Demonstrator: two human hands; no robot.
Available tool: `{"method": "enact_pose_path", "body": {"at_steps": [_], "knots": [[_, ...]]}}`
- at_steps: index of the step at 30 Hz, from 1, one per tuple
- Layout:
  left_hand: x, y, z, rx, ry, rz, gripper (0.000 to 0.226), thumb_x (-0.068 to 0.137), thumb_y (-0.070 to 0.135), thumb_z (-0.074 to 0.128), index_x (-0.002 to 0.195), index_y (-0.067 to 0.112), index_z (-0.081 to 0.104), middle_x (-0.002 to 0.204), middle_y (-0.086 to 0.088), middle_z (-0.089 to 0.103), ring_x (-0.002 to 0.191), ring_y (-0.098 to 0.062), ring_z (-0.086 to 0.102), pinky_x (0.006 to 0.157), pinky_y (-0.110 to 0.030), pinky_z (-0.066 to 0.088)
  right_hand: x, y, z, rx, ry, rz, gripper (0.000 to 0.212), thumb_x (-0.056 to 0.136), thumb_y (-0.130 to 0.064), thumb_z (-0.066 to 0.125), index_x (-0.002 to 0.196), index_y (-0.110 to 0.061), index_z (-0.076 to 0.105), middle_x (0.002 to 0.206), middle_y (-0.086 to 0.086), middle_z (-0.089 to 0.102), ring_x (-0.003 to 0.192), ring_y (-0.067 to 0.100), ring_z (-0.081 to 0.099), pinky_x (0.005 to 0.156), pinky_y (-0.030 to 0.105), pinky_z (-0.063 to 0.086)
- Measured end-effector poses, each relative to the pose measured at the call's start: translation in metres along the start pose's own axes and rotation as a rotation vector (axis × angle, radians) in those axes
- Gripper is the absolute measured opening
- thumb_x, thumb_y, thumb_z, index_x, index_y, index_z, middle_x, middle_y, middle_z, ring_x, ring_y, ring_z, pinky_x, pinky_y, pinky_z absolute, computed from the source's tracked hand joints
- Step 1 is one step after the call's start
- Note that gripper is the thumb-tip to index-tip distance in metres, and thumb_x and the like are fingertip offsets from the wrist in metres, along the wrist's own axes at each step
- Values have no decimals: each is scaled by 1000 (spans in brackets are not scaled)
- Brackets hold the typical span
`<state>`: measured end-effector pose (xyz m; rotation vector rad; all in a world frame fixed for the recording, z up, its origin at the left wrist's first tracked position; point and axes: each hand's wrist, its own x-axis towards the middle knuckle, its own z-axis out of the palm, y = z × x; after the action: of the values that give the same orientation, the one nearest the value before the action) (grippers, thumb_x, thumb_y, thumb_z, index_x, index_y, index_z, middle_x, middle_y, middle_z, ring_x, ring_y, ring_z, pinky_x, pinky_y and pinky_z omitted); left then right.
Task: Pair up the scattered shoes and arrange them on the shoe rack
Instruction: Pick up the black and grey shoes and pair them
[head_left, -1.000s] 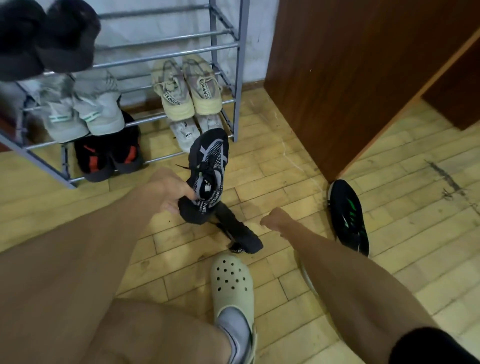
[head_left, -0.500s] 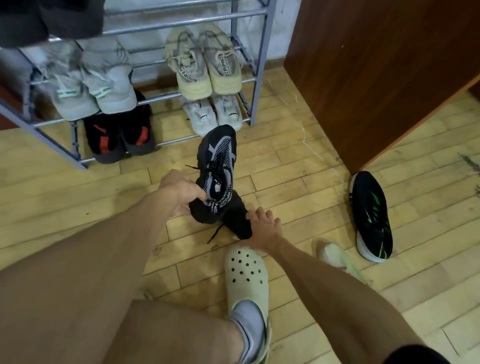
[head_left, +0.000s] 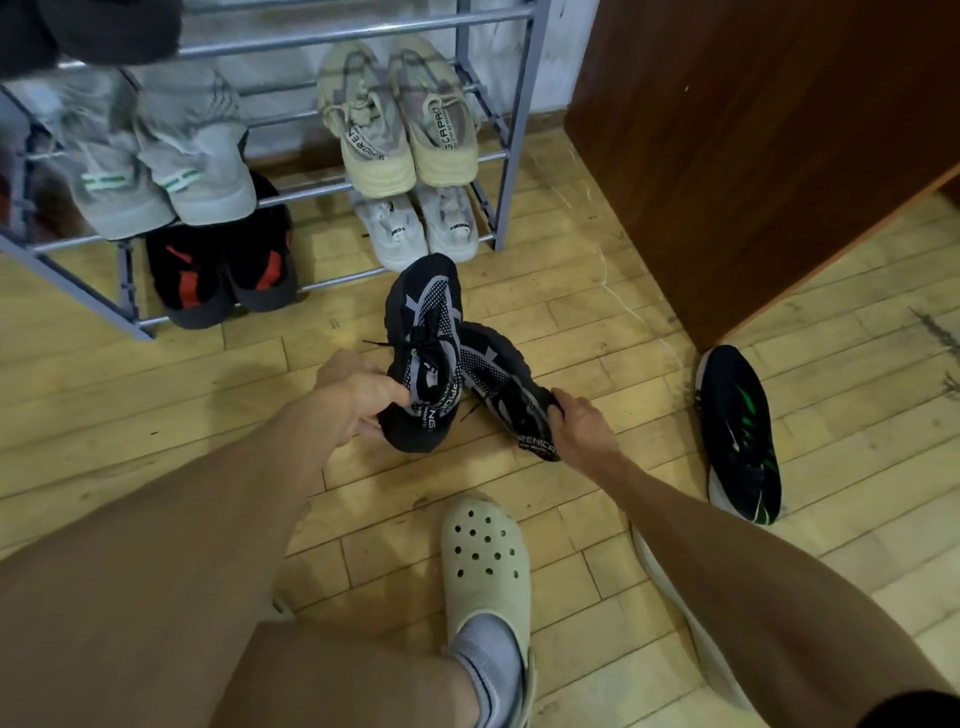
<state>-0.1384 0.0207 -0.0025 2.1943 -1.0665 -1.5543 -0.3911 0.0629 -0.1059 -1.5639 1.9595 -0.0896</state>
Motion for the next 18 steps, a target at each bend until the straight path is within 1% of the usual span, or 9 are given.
{"method": "enact_pose_path", "body": {"at_steps": [2,3,5,8,10,13,14,16,18], "knots": [[0,2,3,2,-4,3,36,72,1,76,107,2,66,103,-15,68,83,-26,65,64,-34,58,1,-5,3,8,-31,76,49,95,-42,43,138,-18,39,124,18,50,114,37,50,94,50,48],[0,2,4,0,-2,5,37,72,2,76,107,3,66,103,-15,68,85,-27,66,63,-34,58,3,-7,3,-1,-40,119,50,93,-37,48,140,-21,38,127,18,47,116,37,49,95,51,48],[0,3,5,2,0,5,39,72,2,76,109,3,66,104,-14,68,88,-27,66,63,-33,58,7,-10,-1,-25,-52,186,53,90,-19,48,141,-24,39,126,18,47,112,39,53,93,49,52],[-6,7,2,3,-23,10,42,72,0,76,112,2,64,105,-14,68,88,-27,66,59,-32,56,9,-17,-16,51,-47,247,47,86,-8,46,131,-19,54,119,18,60,102,36,64,84,43,58],[-13,13,-3,-2,-62,12,43,75,-2,73,116,0,60,105,-14,66,92,-27,64,65,-34,56,7,-20,-26,113,-44,277,45,86,-7,47,128,-16,58,117,17,64,99,35,66,81,43,59],[-28,30,-17,11,-133,50,40,82,-2,66,120,3,54,105,-14,62,101,-28,60,85,-41,54,-2,-24,-47,264,-52,335,49,85,-8,51,132,-21,56,118,16,64,91,34,69,69,45,62],[-35,38,-24,21,-143,79,34,83,-1,65,116,4,56,103,-13,64,101,-28,61,88,-42,53,-6,-26,-56,321,-51,347,50,85,-8,53,133,-22,55,119,15,64,89,33,70,66,45,62],[-49,54,-39,18,-142,155,19,82,0,66,99,7,61,92,-9,68,96,-27,63,84,-41,54,-11,-33,-79,440,-40,328,51,86,-5,57,134,-21,54,121,15,63,86,30,68,63,41,62],[-60,69,-53,-33,-92,220,21,75,0,73,93,6,64,88,-9,70,88,-27,66,80,-42,57,-18,-45,-105,562,-36,283,51,87,-2,58,135,-18,53,122,16,63,91,31,67,62,40,62]]}}
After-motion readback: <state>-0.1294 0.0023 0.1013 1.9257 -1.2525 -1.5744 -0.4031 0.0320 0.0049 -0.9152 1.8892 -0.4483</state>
